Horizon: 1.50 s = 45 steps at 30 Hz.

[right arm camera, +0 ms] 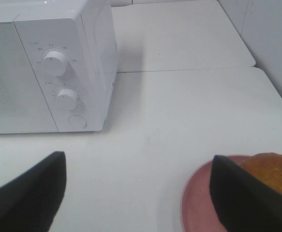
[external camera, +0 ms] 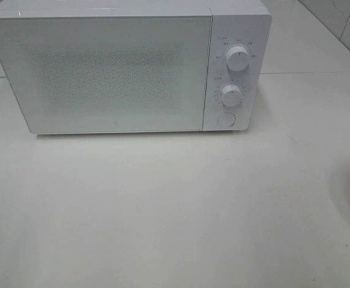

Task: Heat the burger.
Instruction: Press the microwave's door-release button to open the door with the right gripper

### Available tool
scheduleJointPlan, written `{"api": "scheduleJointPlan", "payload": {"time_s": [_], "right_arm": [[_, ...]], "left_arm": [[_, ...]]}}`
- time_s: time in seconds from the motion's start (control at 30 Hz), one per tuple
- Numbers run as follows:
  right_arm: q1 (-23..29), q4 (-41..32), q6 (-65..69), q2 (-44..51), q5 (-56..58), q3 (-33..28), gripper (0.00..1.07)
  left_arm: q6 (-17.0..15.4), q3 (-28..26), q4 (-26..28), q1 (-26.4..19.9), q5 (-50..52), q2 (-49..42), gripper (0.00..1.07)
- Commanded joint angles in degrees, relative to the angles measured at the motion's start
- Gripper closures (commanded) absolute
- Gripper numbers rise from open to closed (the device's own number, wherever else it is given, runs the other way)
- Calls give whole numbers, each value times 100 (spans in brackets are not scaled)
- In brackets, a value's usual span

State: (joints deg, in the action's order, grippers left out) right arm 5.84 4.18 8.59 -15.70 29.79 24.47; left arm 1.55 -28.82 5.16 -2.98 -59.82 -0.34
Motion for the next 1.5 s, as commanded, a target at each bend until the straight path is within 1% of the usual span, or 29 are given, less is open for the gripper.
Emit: {"api": "scheduleJointPlan", "payload": {"time_s": [0.03, 0.13, 0.23, 0.43, 0.5, 0.53, 0.6, 0.7, 0.77, 0.8, 0.87, 0.9, 0.93, 0.97, 1.0, 1.03, 1.1, 1.13, 1.2, 1.23, 1.37, 1.5], "right_arm": [[29, -6, 23, -298, -670, -160, 31], [29, -6, 23, -378, -768, -183, 31], [29, -6, 23, -779, -1226, -235, 31], [29, -6, 23, -1163, -1553, -235, 31], [29, -11, 23, -1518, -1845, -241, 31], [29, -11, 23, -1518, -1845, -241, 31], [29, -11, 23, -1988, -2280, -281, 31], [29, -11, 23, -2120, -2389, -281, 31], [29, -11, 23, -2647, -2853, -281, 31], [29, -11, 23, -2647, -2853, -281, 31], [29, 46, -11, -3019, -3329, -281, 31], [29, 46, -11, -3019, -3329, -281, 31], [29, 201, -74, -3254, -3741, -281, 31], [29, 201, -74, -3254, -3741, -281, 31], [29, 258, -115, -3392, -3994, -281, 31], [29, 298, -189, -3650, -4452, -281, 31], [29, 298, -223, -3753, -4607, -281, 31], [29, 286, -321, -4005, -4933, -281, 31], [29, 286, -372, -4102, -5053, -281, 31], [29, 229, -516, -4337, -5334, -281, 31], [29, 6, -859, -4658, -5730, -281, 31], [29, -344, -1421, -5208, -6343, -286, 31]], "left_arm": [[-34, 17, 17, 0, 57, -132, 9], [-34, 17, 17, 0, 57, -132, 9], [-34, 17, 17, 0, 57, -132, 9], [-34, 17, 17, 0, 57, -132, 9], [-34, 17, 17, 0, 57, -132, 9], [-34, 17, 17, 0, 57, -132, 9], [-34, 17, 17, 0, 57, -132, 9], [-34, 17, 17, 0, 57, -132, 9], [-34, 17, 17, 0, 57, -132, 9], [-34, 17, 17, 0, 57, -132, 9], [-34, 17, 17, 0, 57, -132, 9], [-34, 17, 17, 0, 57, -132, 9], [-34, 17, 17, 0, 57, -132, 9], [-34, 17, 17, 0, 57, -132, 9], [-34, 17, 17, 0, 57, -132, 9], [-34, 17, 17, 0, 57, -132, 9], [-34, 17, 17, 0, 57, -132, 9], [-34, 17, 17, 0, 57, -132, 9], [-34, 17, 17, 0, 57, -132, 9], [-34, 17, 17, 0, 57, -132, 9], [-34, 17, 17, 0, 57, -132, 9], [-34, 17, 17, 0, 57, -132, 9]]}}
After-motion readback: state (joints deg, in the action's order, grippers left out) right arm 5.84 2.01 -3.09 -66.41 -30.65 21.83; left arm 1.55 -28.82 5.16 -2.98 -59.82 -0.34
